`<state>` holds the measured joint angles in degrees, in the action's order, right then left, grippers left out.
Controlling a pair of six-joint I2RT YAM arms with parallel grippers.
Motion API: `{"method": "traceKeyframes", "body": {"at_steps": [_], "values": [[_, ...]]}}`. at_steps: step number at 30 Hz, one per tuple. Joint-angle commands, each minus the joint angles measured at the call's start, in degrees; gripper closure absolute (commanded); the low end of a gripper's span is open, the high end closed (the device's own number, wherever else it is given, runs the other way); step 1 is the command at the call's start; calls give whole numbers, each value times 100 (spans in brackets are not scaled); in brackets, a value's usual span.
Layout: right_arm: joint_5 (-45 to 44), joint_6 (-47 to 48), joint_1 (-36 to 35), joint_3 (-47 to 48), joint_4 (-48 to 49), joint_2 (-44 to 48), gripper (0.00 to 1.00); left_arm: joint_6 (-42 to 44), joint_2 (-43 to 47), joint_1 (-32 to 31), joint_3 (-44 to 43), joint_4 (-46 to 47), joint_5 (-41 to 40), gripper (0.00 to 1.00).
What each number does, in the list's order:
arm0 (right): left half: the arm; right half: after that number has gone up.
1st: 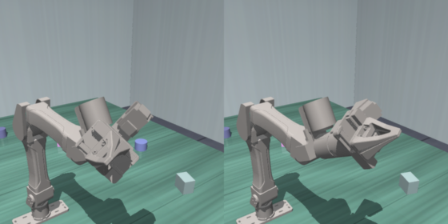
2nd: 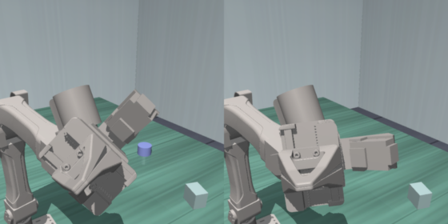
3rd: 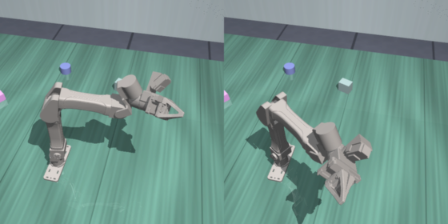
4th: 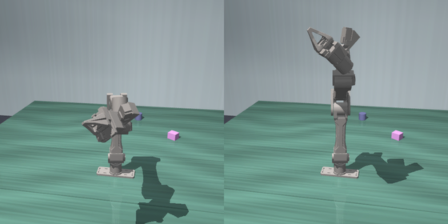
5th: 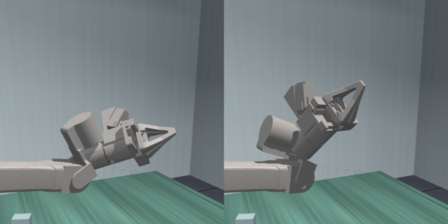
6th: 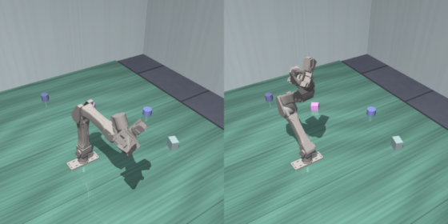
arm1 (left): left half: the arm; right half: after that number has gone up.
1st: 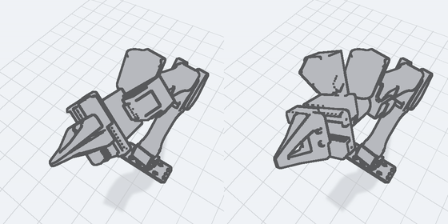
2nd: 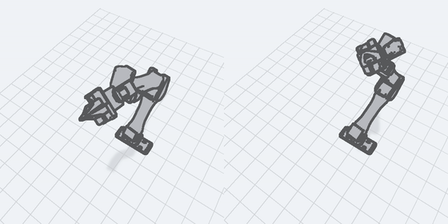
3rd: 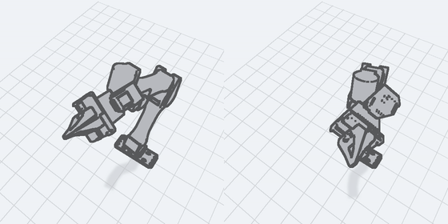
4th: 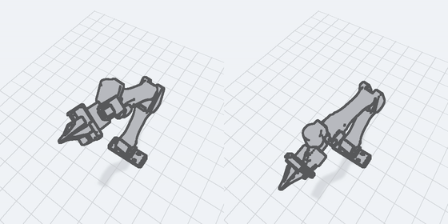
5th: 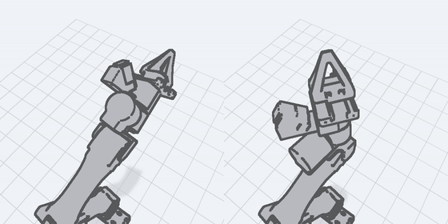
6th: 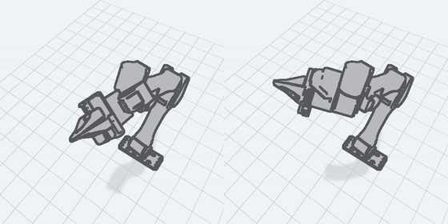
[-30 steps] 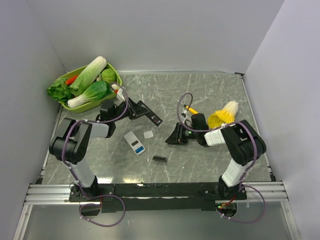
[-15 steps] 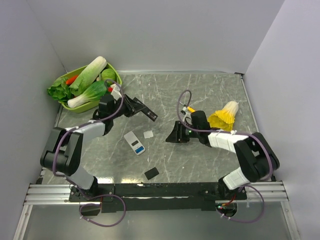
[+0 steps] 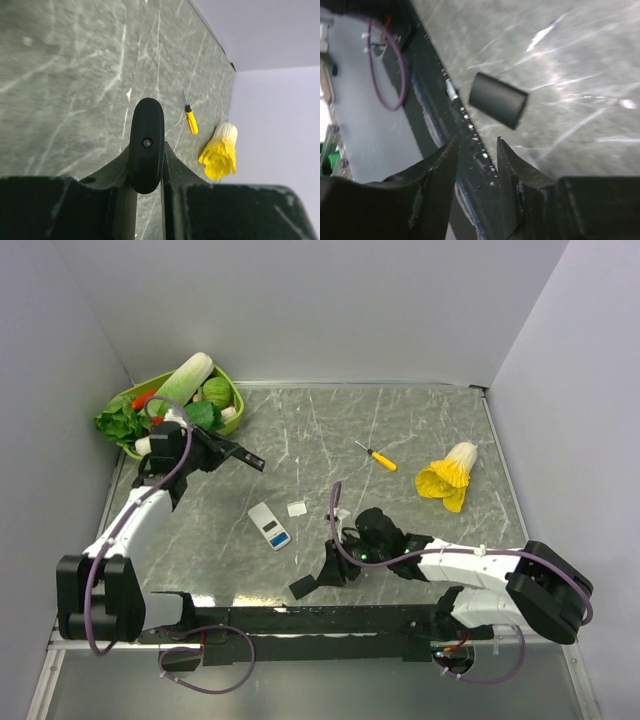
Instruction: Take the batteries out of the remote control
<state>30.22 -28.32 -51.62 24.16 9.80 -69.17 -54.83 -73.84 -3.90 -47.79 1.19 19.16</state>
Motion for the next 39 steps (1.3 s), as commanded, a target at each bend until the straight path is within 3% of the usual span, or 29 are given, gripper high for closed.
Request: {"method": "traceKeyframes", "body": {"at_steps": [1,6,14,26,31,34,39], "values": [[178,98,-471,80,496,-210,59,297,493,258,50,-497,263,99],[125,-104,-823,106,970,-921,63,543,503,285,191,-339,861,99],[-103,-236,-1061,510,1480,-1889,64,693,362,285,200,-523,941,99],[-1826,-165,-763,1363,847,-2575,64,438,274,276,446,-164,870,99],[-1414,-131,-595,1223,919,-2129,61,394,99,92,464,320,1151,99],[-1220,-113,-587,1065,655,-1400,57,613,-321,-443,79,224,1065,99],[-2315,-60,-551,863,-161,-258,47,474,-1087,-1498,-301,774,1002,99]]}}
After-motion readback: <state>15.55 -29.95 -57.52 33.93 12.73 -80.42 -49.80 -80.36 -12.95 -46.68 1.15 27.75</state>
